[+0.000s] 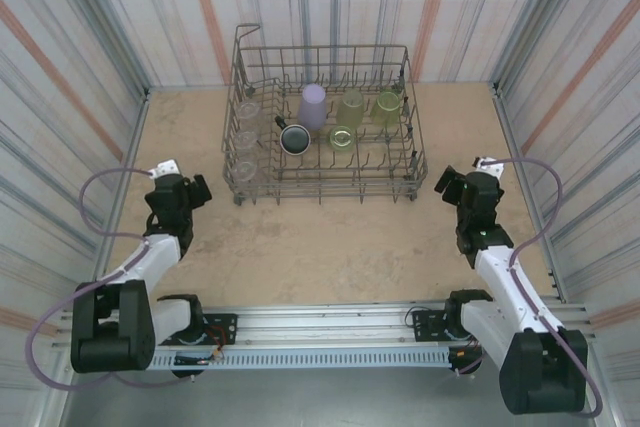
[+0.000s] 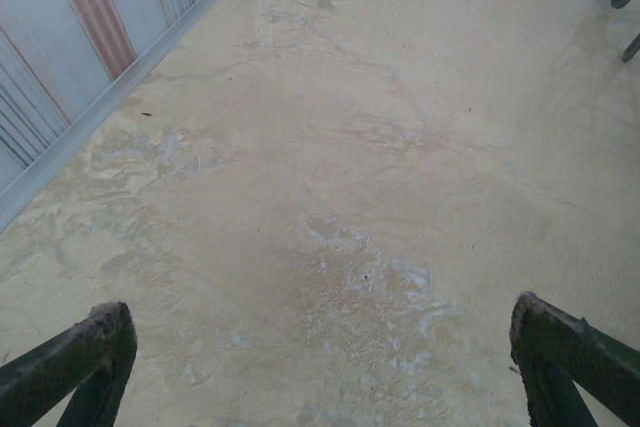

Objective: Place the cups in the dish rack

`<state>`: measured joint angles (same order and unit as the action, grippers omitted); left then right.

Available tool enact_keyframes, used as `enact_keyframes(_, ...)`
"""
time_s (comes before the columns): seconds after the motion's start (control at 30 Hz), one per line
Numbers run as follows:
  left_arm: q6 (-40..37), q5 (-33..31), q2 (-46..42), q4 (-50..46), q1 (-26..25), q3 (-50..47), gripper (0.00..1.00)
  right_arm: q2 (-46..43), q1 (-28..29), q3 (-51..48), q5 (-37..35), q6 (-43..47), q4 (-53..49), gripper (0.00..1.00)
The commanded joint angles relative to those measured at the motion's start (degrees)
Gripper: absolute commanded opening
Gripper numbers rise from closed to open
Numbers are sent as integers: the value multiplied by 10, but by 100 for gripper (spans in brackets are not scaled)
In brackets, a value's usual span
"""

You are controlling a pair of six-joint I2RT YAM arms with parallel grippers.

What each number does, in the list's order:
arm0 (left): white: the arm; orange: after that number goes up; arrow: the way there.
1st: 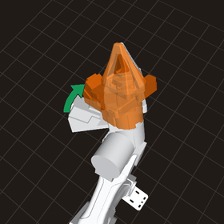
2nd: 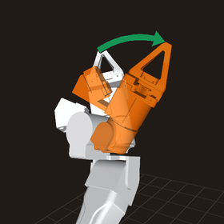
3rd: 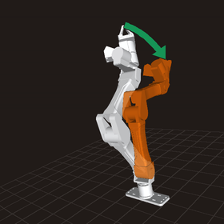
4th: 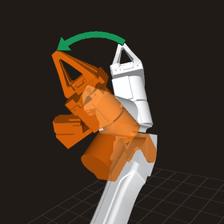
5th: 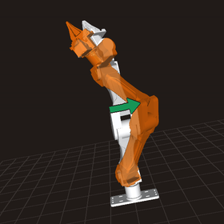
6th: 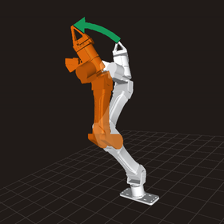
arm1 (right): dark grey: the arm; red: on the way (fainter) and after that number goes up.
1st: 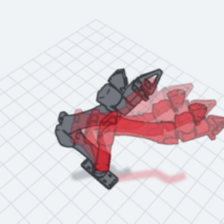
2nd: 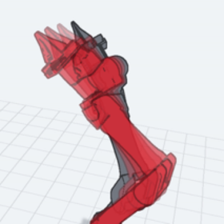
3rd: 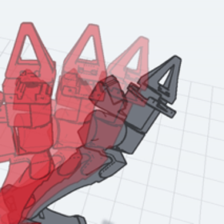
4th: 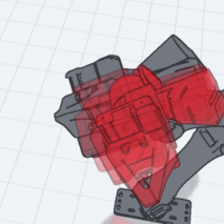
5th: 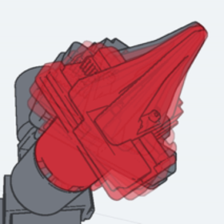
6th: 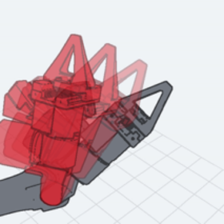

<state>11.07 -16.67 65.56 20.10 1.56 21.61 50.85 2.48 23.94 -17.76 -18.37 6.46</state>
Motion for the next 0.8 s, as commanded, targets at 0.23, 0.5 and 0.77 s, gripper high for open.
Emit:
enact_keyframes(0.23,-45,4,82,195,0,-26,99,115,-7,-37,-62,58,180,99)
enact_keyframes(0.5,-96,49,147,275,-26,-26,99,230,-6,-62,-49,82,365,99)
enact_keyframes(0.77,-113,95,183,295,-27,-22,99,326,-7,-88,-18,113,520,99)
